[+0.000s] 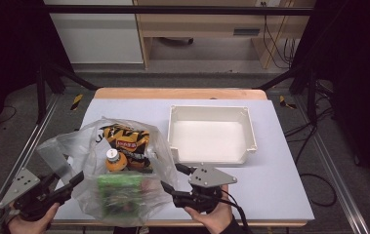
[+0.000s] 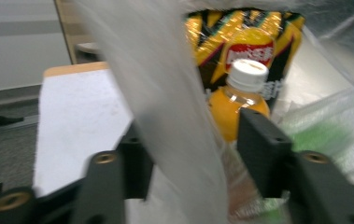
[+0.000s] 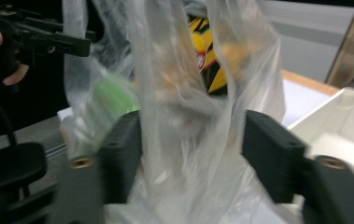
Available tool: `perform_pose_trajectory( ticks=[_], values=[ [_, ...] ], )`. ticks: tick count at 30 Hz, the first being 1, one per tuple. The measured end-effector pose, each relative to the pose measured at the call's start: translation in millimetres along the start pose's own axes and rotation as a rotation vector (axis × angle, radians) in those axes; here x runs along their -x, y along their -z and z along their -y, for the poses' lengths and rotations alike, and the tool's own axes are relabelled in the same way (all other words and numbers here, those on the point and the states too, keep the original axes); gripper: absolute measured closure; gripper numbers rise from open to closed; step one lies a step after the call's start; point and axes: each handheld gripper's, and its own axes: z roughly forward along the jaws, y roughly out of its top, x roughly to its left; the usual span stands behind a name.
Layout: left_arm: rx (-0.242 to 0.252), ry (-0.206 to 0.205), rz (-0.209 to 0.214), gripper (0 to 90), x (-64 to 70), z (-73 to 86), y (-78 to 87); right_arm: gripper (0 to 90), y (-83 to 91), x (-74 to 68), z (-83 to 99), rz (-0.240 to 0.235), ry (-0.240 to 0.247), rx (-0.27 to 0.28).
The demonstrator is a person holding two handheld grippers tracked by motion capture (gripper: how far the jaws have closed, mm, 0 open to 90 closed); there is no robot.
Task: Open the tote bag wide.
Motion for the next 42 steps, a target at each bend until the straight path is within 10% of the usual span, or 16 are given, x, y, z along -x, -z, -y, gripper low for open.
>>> perform_pose_trajectory(
  ticks=[6,8,27,36,42],
  values=[
    [-0.088,0.041,-0.020,83.1,-7.2,8.4,2.0,88.3,-8.1,8.9,0.7,-0.014,-0.019,-0.083],
    [-0.100,0.048,-0.008,85.6,-7.7,11.9,2.1,90.0,-7.6,10.5,4.7,-0.022,-0.029,-0.095],
    [-0.360,0.041,0.032,81.6,-1.2,69.6,-44.4,90.0,-49.1,18.4,85.1,-0.023,-0.169,-0.314],
    [-0.313,0.028,-0.013,64.2,-5.3,75.2,-48.0,76.9,-68.0,15.6,94.3,0.055,-0.105,-0.336],
    [-0.199,0.054,-0.024,31.5,-7.7,63.9,-37.3,48.3,-38.4,19.1,84.5,0.032,-0.069,-0.239]
  ],
)
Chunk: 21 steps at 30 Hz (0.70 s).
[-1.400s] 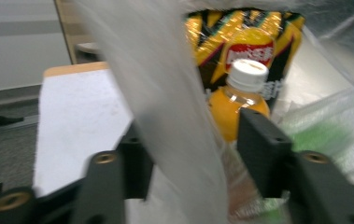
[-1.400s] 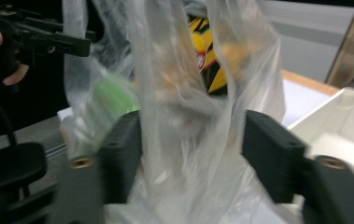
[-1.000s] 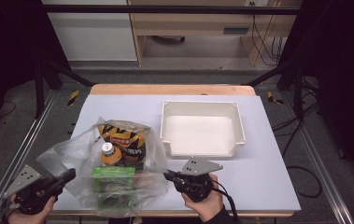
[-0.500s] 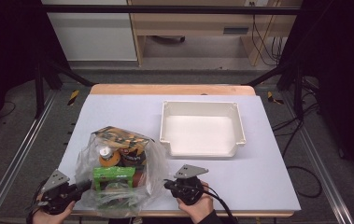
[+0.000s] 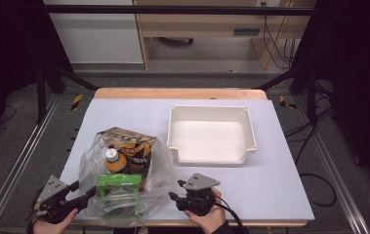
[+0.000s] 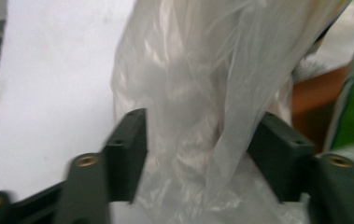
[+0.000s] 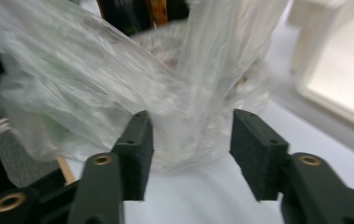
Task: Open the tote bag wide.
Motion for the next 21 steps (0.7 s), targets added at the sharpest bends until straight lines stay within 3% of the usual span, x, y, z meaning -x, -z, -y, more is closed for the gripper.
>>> perform_pose_trajectory(
  ticks=[3,8,14,19,20,21],
  values=[
    [0.041,0.016,0.007,25.3,2.2,-7.7,7.7,38.4,28.1,4.8,-4.2,-0.009,-0.014,0.075],
    [0.076,0.008,-0.002,22.7,4.6,-25.2,20.9,31.3,54.8,4.0,-19.5,-0.020,-0.006,0.152],
    [0.138,0.003,-0.014,22.6,5.6,-50.2,37.3,28.1,72.2,-0.2,-42.9,-0.028,0.011,0.225],
    [0.170,-0.015,-0.036,22.6,2.3,-72.3,42.6,26.3,81.6,-2.0,-78.4,-0.021,0.045,0.300],
    [0.172,-0.014,-0.040,22.6,0.6,-76.8,43.0,26.3,81.6,-2.0,-78.4,-0.021,0.045,0.300],
    [0.176,-0.016,-0.042,22.6,-1.3,-81.3,43.3,26.1,83.3,0.0,-91.1,-0.017,0.050,0.320]
  ],
)
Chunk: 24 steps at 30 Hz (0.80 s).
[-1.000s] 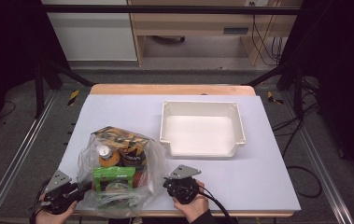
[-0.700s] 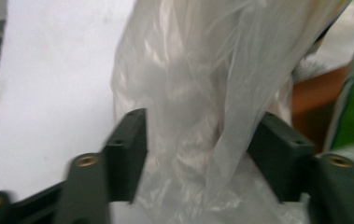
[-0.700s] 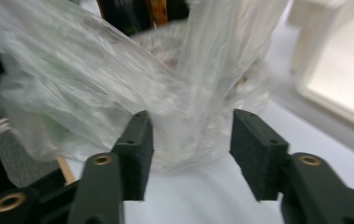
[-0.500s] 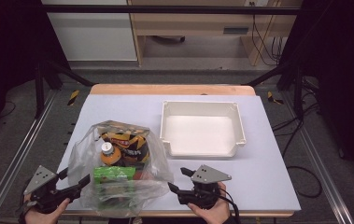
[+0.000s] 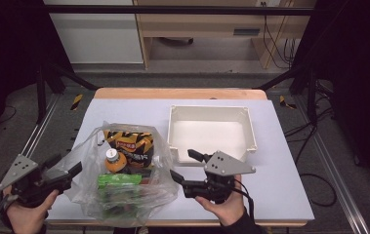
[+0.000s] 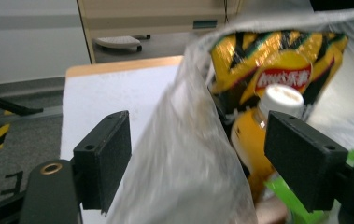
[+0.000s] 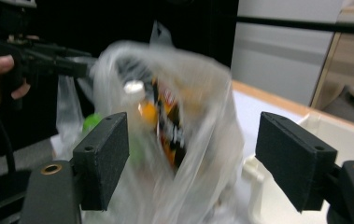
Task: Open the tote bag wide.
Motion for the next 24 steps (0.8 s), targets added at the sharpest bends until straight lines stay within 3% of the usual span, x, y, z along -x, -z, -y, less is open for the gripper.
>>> perform_pose_trajectory(
  ticks=[2,6,11,15,16,18,19,24],
  values=[
    [0.001,-0.004,-0.007,22.6,-5.1,-10.5,-1.2,26.0,-1.3,1.6,-6.1,0.001,-0.003,0.013],
    [-0.003,-0.031,0.000,24.0,-13.4,-32.6,-7.2,27.2,-7.8,9.3,-35.3,0.009,-0.008,0.065],
    [-0.043,-0.058,0.006,25.2,-17.2,-47.0,-29.7,31.1,-19.3,17.2,-54.0,0.031,-0.003,0.071],
    [-0.079,-0.086,0.012,27.0,-18.7,-49.3,-49.1,33.6,-42.1,22.7,-60.5,0.047,0.006,0.014],
    [-0.089,-0.094,0.017,29.4,-19.5,-49.2,-53.0,35.0,-54.9,24.9,-58.8,0.051,0.011,-0.029],
    [-0.112,-0.095,0.033,31.2,-20.5,-48.2,-59.8,35.9,-60.8,25.4,-57.2,0.050,0.009,-0.045],
    [-0.125,-0.101,0.034,35.0,-20.6,-47.5,-62.8,38.1,-70.8,24.8,-53.5,0.047,0.010,-0.078],
    [-0.179,-0.150,0.051,41.5,-14.6,-39.8,-72.9,41.6,-83.0,22.5,-43.6,0.053,0.029,-0.145]
  ],
)
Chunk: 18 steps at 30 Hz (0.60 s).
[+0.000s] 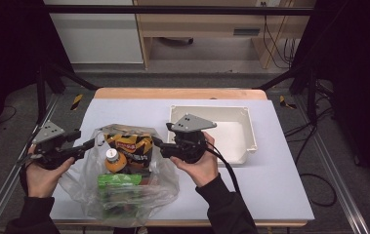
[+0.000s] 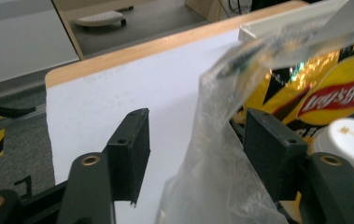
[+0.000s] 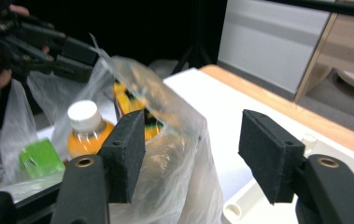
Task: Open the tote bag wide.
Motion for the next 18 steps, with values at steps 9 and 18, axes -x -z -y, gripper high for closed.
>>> perform_pose_trajectory(
  ticks=[9,18],
  values=[
    [-0.054,0.007,0.017,67.9,3.5,13.1,-17.3,55.0,-10.4,-0.3,23.9,-0.006,-0.009,-0.092],
    [0.011,0.014,0.015,90.0,2.4,4.7,-0.6,90.0,-18.1,0.6,26.7,-0.039,0.003,-0.156]
  ],
)
